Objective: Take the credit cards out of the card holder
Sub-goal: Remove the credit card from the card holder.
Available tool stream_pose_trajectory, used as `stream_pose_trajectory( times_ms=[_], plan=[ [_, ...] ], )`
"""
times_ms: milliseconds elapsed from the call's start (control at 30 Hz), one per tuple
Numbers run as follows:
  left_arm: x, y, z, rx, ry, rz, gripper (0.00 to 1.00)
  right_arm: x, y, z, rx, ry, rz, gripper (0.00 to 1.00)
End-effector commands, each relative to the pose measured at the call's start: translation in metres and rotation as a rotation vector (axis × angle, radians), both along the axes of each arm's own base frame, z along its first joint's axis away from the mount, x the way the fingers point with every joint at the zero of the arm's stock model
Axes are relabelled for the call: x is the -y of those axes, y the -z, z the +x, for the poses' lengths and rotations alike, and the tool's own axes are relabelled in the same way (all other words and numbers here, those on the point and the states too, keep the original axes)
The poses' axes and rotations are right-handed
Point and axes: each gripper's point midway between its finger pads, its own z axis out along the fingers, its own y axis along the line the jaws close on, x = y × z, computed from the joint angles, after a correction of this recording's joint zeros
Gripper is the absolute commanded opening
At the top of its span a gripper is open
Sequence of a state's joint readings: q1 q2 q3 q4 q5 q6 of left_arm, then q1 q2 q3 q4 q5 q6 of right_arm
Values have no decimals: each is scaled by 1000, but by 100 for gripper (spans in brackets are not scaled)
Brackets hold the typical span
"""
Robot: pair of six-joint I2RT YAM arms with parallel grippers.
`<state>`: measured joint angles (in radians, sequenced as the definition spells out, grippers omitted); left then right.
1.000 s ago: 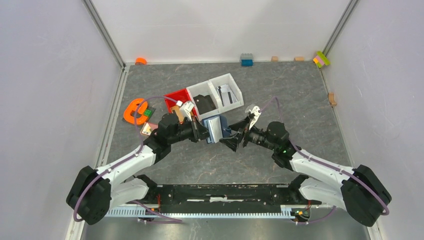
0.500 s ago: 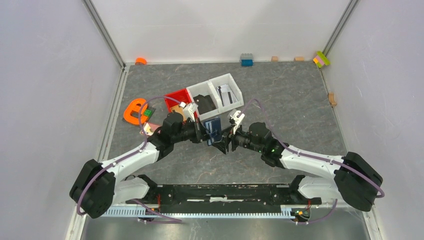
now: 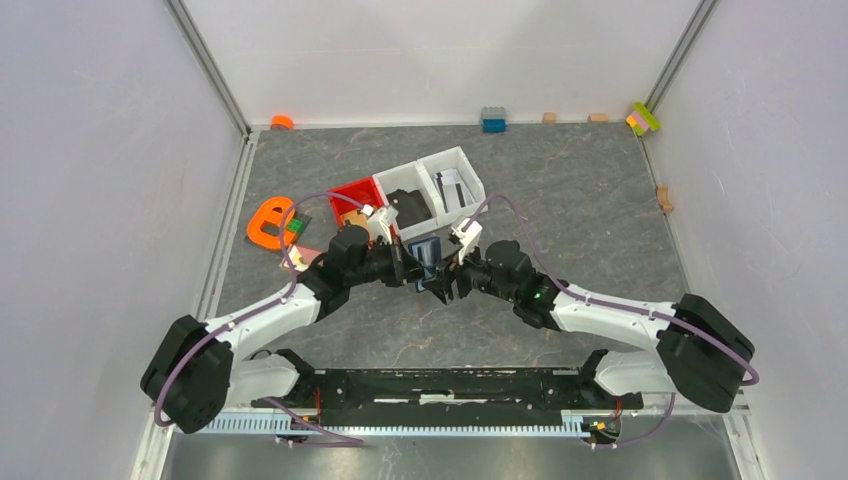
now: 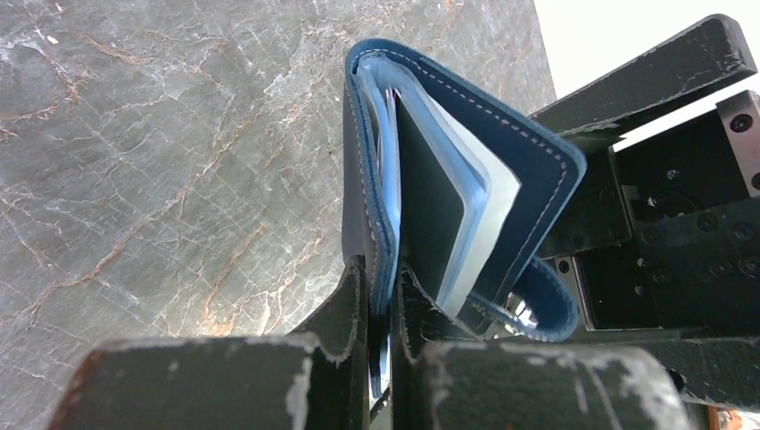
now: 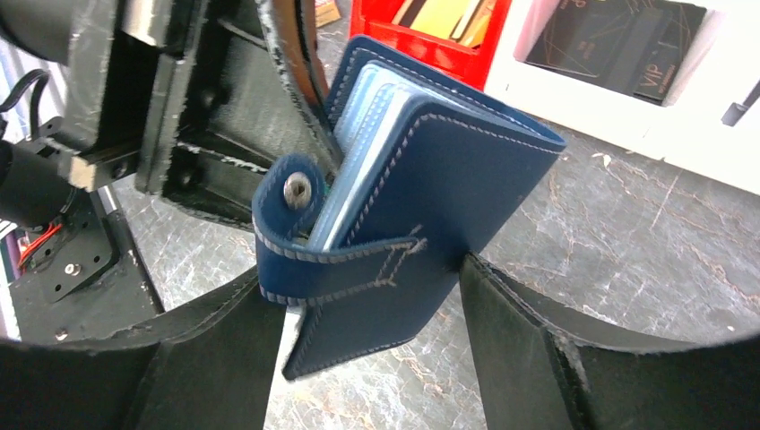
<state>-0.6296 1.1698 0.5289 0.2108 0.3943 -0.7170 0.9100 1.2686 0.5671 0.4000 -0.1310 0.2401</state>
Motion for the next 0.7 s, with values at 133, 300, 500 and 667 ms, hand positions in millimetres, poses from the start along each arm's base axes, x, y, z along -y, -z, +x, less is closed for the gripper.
stream_pose_trajectory(
  times_ms=[133, 300, 500, 667],
  plan=[
    [19, -50, -4, 110, 79, -116, 3, 13, -9, 24, 50, 140, -61, 68],
    [13, -43, 1, 102, 35, -71, 2, 31, -17, 30, 77, 234, -51, 66],
    [8, -39, 6, 102, 2, -37, 2, 49, -19, 38, 64, 330, -32, 63],
    [4, -36, 9, 100, -26, -13, 2, 53, -13, 42, 0, 324, 10, 61]
  ],
)
